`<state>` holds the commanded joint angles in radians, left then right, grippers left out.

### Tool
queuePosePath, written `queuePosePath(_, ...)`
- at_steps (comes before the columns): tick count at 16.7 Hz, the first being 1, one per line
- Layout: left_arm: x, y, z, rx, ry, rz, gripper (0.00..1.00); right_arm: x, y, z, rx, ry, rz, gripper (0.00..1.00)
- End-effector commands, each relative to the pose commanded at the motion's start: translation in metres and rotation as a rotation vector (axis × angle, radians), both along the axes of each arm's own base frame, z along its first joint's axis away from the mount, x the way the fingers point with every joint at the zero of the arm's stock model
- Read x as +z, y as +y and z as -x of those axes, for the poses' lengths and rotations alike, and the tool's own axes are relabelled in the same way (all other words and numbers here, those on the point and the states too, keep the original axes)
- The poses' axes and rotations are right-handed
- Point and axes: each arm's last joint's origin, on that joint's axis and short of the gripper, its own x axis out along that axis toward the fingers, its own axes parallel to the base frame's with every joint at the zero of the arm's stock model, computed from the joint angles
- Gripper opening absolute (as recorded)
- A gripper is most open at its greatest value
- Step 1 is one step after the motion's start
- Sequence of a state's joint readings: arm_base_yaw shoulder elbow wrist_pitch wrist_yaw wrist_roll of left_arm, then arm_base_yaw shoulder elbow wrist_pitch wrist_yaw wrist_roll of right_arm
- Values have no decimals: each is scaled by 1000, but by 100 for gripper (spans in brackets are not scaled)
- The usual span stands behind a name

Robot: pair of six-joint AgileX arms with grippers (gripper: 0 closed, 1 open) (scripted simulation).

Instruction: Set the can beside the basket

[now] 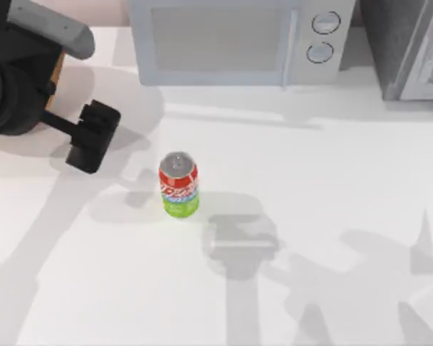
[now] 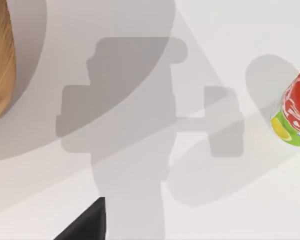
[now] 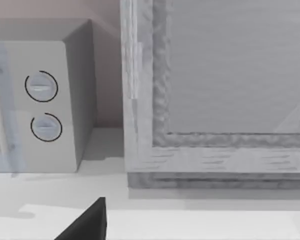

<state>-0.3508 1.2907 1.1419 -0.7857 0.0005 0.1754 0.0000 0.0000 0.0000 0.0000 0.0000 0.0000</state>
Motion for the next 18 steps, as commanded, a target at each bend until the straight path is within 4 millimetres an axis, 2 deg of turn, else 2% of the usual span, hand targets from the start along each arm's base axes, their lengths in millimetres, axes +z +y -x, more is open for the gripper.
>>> queuePosePath(4, -10, -50, -57, -115, 222, -110, 100, 0, 0, 0, 0, 0, 0, 100)
queuePosePath(8, -39, -96, -96, -205, 405, -209, 100, 0, 0, 0, 0, 0, 0, 100)
queuePosePath(10, -55, -114, -107, -238, 476, -250, 100, 0, 0, 0, 0, 0, 0, 100)
queuePosePath(13, -72, -131, -116, -268, 546, -291, 100, 0, 0, 0, 0, 0, 0, 100)
queuePosePath(18, -77, -135, -118, -276, 565, -302, 100, 0, 0, 0, 0, 0, 0, 100)
